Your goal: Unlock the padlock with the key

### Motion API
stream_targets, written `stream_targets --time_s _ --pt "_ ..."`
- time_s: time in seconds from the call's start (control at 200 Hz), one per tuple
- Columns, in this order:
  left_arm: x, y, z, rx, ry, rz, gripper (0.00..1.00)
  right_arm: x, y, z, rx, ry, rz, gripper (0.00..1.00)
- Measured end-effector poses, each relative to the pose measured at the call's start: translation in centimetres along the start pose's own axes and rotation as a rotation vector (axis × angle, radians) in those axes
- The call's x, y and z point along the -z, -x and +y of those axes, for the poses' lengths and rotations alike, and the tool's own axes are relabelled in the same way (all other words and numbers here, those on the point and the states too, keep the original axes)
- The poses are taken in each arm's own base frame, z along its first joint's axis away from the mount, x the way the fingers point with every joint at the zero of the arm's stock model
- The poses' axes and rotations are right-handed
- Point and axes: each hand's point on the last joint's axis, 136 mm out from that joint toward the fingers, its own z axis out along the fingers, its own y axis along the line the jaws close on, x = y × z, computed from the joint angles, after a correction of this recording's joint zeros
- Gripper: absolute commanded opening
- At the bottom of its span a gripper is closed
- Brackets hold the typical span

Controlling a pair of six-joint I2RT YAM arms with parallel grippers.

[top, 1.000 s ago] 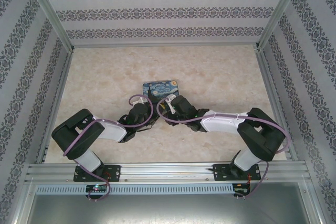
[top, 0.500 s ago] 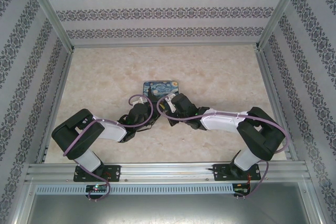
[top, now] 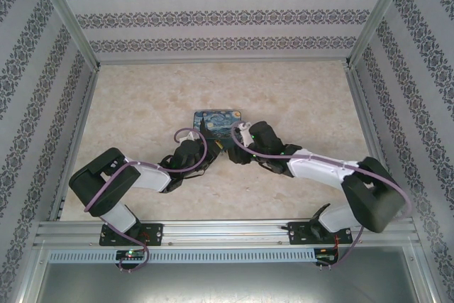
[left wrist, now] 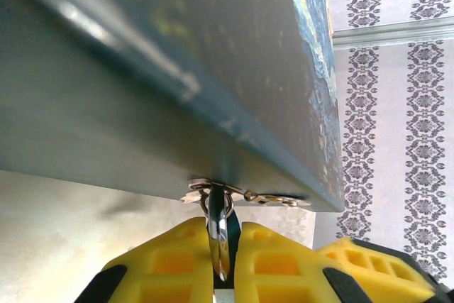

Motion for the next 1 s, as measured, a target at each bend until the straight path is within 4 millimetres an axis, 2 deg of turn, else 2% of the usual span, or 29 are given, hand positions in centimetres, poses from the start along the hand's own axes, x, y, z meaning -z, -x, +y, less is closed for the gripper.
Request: stream_targets --time_s 0.085,0.26,0.43,0.615,0.774,0.914,0.999 --pt "0.2 -0.1 0.1 -0.03 0.011 0.005 0.0 0.7 -0.1 -0.1 -0.056 0.01 -0.013 0.42" --pt "0.6 -0.6 0.9 -0.101 0.054 0.039 0.0 0.7 -0.4 0.5 -0.179 0.055 -0.013 0.44" --pt "0.9 -1.2 1.9 -0.153 0.097 0.075 0.08 0.1 -0.4 1.4 -0.286 0.11 -0.014 0.45" --pt "1.0 -1.5 2.3 -0.181 0.11 0.094 0.22 -1.4 -0.9 2.4 -0.381 0.164 0.013 0.46" --pt "1.2 -1.5 2.9 -0.192 0.131 0.096 0.43 -2.6 -1.0 2.8 -0.445 0.2 0.016 0.46" --pt "2.2 -1.1 3.8 -0.195 0.181 0.075 0.57 -3.0 -0.5 2.9 -0.475 0.225 0.004 0.47" --pt "3.1 -0.7 3.7 -0.205 0.193 0.061 0.67 -3.0 0.2 2.9 -0.483 0.241 -0.011 0.47"
